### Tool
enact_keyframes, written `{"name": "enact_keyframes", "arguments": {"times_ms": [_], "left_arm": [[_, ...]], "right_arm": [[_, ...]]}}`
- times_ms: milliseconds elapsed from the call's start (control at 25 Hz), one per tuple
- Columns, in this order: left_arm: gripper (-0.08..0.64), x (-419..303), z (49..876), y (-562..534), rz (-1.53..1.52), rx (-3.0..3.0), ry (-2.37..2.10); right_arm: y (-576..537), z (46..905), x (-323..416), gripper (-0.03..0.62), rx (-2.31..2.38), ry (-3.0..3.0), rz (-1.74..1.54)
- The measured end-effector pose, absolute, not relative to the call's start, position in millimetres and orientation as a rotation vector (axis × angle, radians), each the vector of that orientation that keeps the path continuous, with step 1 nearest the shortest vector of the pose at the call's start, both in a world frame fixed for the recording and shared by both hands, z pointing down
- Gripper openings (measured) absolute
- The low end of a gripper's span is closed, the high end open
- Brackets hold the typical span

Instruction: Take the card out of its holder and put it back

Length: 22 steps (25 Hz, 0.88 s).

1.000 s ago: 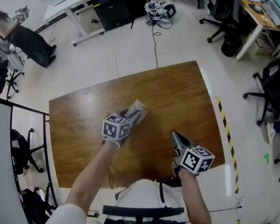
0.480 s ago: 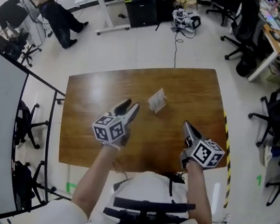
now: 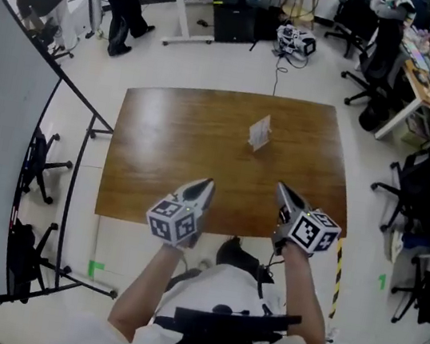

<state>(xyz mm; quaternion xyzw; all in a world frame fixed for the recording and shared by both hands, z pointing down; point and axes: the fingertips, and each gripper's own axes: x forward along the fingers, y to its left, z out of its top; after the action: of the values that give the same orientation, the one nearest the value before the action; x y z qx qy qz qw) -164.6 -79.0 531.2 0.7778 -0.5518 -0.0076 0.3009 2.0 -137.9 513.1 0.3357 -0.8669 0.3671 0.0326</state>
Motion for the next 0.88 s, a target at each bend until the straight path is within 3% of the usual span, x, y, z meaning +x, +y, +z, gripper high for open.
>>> {"name": "enact_keyframes", "arguments": {"times_ms": [280, 880], "left_arm": [[0.002, -153, 525, -3, -0.033, 2.052, -1.406], [0.002, -97, 476, 2, -0.008, 2.117, -1.404]], "right_arm": [[-55, 502, 0, 0.002, 1.055, -2.647, 1.114], [-12, 503, 23, 0.0, 1.05, -2.615, 1.011]]}}
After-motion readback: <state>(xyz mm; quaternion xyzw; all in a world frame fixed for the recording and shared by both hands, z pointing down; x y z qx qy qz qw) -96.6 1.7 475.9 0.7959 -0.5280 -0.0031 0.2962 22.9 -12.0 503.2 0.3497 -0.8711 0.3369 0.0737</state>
